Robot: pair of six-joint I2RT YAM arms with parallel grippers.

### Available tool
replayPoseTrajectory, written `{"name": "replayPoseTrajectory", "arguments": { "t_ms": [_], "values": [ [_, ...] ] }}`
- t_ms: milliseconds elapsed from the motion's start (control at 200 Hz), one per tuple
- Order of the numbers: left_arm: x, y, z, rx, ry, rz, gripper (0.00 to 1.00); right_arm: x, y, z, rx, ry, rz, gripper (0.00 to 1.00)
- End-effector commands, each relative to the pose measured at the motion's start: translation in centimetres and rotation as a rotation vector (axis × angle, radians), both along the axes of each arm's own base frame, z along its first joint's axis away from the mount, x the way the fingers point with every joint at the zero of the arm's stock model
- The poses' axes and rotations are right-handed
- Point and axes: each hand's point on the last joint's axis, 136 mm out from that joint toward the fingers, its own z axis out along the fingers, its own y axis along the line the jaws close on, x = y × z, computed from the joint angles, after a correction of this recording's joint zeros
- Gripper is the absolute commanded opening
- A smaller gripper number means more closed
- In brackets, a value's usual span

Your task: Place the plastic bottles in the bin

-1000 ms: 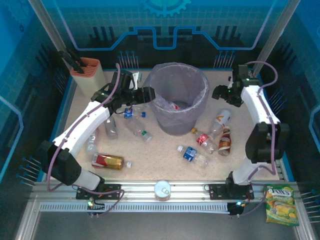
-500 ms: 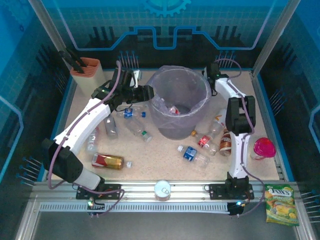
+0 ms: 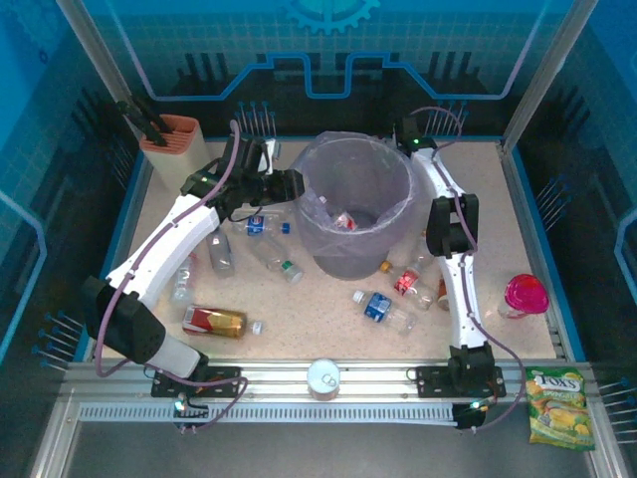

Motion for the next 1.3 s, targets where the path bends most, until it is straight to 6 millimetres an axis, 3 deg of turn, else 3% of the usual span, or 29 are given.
{"name": "replayPoseTrajectory", "arguments": {
  "t_ms": [0,110,250,360,435,460,480,715,886,1061,1191,1296],
  "values": [
    [-0.3,0.7,-0.3,0.044,0.02,0.014,0.55,-1.6,-0.3,-1.3,-0.043,0.058,-0.001,0.6],
    [-0.3,0.8,-0.2,0.048,0.018,0.017,0.56,-2.0,-1.0,-0.3,-0.042,0.04,-0.008,0.51],
    [-0.4,0.7,0.0,0.038,0.01,0.014,0.56,-2.7,-2.0,1.7,-0.051,0.024,-0.009,0.47],
    [-0.5,0.6,0.0,0.03,0.007,0.008,0.56,-3.5,-3.1,4.2,-0.039,-0.015,-0.019,0.34],
    [-0.5,0.5,0.1,0.021,0.0,0.005,0.56,-4.2,-4.2,6.1,-0.035,-0.035,-0.035,0.33],
    [-0.5,0.5,0.1,0.02,0.0,0.004,0.56,-4.5,-4.6,5.8,-0.037,-0.025,-0.038,0.34],
    [-0.5,0.5,0.1,0.019,-0.003,0.003,0.56,-4.7,-4.9,7.4,-0.036,-0.048,-0.043,0.34],
    [-1.0,0.5,0.4,0.014,-0.019,-0.011,0.58,-9.8,-8.9,14.0,-0.036,-0.09,-0.08,0.3],
    [-1.3,0.2,0.6,-0.003,-0.031,-0.029,0.59,-14.1,-10.9,20.9,-0.042,-0.163,-0.088,0.29],
    [-1.4,-0.2,1.3,-0.03,-0.059,-0.051,0.63,-18.3,-9.5,28.2,-0.007,-0.256,-0.019,0.28],
    [-1.4,-0.6,2.1,-0.052,-0.076,-0.07,0.67,-21.3,-6.8,32.6,0.0,-0.317,0.059,0.28],
    [-1.4,-0.8,2.8,-0.061,-0.093,-0.082,0.7,-23.3,-3.8,34.9,0.001,-0.348,0.135,0.28]
  ]
}}
